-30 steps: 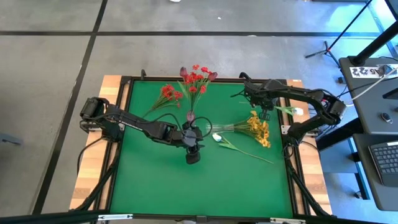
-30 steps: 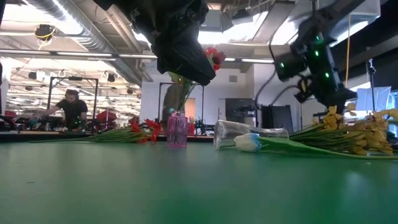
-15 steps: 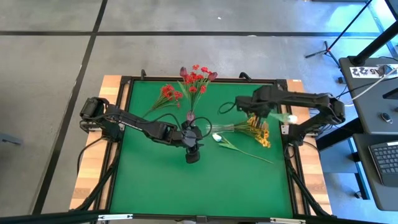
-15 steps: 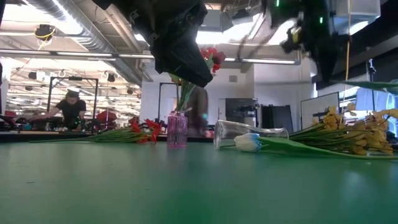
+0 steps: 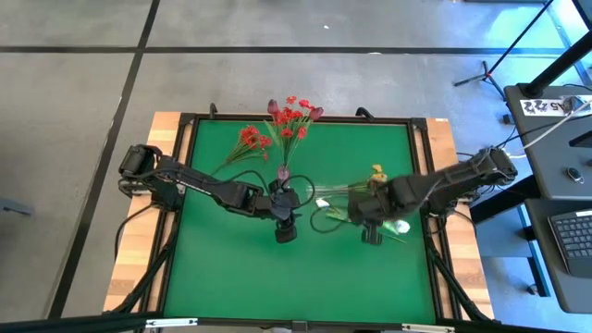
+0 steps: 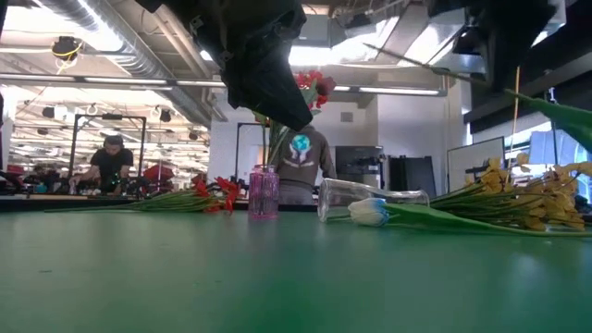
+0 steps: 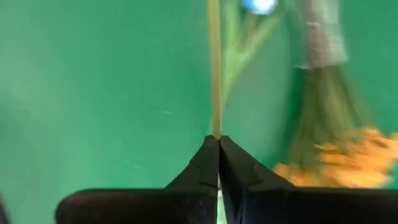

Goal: Sort flowers into vase by color
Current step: Remove the white tulip from the transparent vase

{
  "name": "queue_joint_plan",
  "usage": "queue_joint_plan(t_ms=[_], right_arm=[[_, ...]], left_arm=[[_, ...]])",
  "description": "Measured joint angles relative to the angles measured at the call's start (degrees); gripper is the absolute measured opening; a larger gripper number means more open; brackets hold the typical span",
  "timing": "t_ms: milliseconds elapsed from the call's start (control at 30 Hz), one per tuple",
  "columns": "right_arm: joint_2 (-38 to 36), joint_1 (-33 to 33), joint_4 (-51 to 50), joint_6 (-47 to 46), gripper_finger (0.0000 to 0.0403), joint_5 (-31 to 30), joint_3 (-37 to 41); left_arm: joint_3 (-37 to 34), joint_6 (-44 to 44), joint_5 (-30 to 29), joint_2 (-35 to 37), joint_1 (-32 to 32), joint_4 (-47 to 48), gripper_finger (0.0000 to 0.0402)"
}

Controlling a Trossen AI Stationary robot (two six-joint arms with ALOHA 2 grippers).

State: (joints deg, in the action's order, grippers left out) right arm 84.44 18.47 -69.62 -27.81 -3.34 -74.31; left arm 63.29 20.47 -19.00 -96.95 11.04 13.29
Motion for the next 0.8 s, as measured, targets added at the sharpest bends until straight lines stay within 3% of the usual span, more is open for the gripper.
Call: queue_joint_plan(t_ms=[333, 667, 800], right_arm=[[5.33, 7.24, 10.43, -6.45, 0.0000, 2.71, 6.24], [14.13, 7.37, 15.90, -5.13, 0.0001, 4.00, 9.25], [14.87, 7.42, 18.87, -4.72, 0.0023, 4.84, 9.25]], left_arm=[[0.00, 0.10, -0.07, 0.00, 0.14, -1.49, 0.0133], [0.00, -0.76, -0.04, 0.02, 0.14, -2.68, 0.0133], [0.00, -1.80, -0.02, 0.02, 0.06, -2.74, 0.0133]])
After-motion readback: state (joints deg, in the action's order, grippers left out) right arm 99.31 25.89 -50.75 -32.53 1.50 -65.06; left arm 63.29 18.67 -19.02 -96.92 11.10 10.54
